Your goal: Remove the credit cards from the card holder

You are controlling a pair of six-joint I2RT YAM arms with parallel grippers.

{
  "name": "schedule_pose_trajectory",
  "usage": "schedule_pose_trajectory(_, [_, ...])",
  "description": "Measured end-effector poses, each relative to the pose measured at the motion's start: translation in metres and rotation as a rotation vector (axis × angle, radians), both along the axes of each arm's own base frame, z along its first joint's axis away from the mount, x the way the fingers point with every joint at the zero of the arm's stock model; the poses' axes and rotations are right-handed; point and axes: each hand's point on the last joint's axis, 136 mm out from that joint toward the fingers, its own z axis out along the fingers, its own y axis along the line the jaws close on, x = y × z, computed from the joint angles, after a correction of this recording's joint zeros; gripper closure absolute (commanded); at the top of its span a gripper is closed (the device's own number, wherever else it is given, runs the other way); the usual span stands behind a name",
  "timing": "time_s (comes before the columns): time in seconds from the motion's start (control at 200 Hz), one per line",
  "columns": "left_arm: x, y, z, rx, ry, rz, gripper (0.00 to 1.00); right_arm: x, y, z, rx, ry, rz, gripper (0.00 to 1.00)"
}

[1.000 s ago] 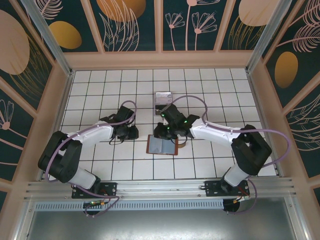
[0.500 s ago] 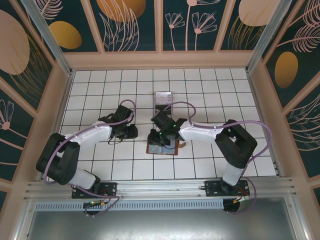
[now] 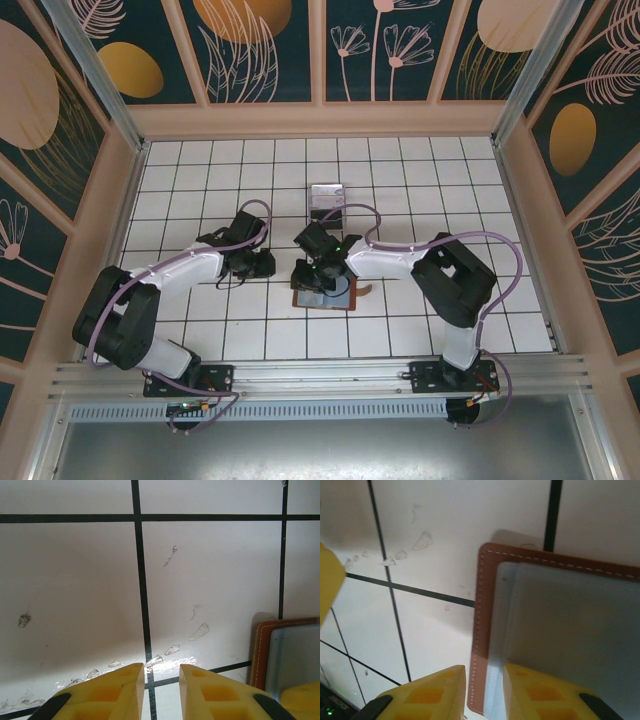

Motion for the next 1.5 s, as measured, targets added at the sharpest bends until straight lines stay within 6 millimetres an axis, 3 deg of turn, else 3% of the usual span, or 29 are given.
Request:
schedule_pose_trajectory(0.676, [-0.004,-0.011,0.003,-0.062,0.021,-0.029,0.74,0.001,-0.039,-0.004,-0.222,-0.039,-0.047,0.65])
schedule_pose_trajectory(1.056, [-0.004,-0.015,0.004,-0.078,0.022,-0.036,0.74,-0.001,-0.071,0.007,-0.422,-0.101,-0.056,0.59])
schedule_pose_trajectory(1.501, [0.006,-0.024,0.016,-0.109,0.001,-0.053,0.72,-0.001,-0.101,0.016,-0.55,-0.135,-0.084,0.58])
